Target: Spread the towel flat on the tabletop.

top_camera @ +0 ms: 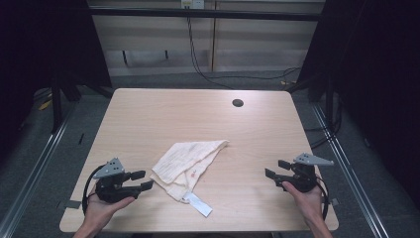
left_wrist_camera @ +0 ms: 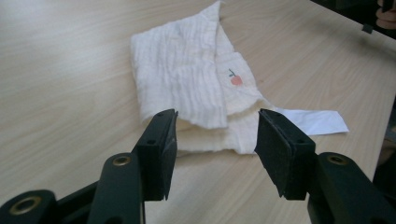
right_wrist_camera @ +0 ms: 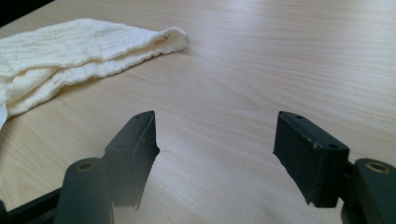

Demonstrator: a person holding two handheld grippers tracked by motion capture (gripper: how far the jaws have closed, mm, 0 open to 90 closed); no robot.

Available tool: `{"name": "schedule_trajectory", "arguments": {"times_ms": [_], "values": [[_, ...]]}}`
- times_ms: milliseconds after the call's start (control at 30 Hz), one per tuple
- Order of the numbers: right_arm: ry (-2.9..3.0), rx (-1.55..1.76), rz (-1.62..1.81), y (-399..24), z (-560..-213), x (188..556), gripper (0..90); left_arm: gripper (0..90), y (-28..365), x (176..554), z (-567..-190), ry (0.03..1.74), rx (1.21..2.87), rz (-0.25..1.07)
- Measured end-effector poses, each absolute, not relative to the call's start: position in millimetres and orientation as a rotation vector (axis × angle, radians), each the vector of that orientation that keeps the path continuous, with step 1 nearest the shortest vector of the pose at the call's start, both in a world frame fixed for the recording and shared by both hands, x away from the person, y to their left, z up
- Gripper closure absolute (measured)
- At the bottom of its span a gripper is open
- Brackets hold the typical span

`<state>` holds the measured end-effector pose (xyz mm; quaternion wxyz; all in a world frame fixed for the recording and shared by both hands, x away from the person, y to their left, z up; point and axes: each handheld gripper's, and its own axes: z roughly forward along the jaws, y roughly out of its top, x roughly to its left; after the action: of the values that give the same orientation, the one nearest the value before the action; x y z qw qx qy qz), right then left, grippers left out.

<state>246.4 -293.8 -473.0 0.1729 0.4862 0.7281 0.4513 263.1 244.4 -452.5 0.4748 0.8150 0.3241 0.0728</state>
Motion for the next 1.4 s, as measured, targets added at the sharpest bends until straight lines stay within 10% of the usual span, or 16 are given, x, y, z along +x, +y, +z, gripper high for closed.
{"name": "schedule_trajectory", "arguments": {"times_ms": [367,933,1400], "values": [[2.101,1.377,1.290,-290,-475,249,26.9,60.5,213,304,-426,0.689,2.052,0.217],[2.150,1.350,1.241,-285,-479,251,26.1,38.5,186,348,-459,0.776,2.110,0.174],[2.189,1.346,1.228,-281,-482,254,23.6,49.1,171,351,-486,0.692,2.226,0.097]]}}
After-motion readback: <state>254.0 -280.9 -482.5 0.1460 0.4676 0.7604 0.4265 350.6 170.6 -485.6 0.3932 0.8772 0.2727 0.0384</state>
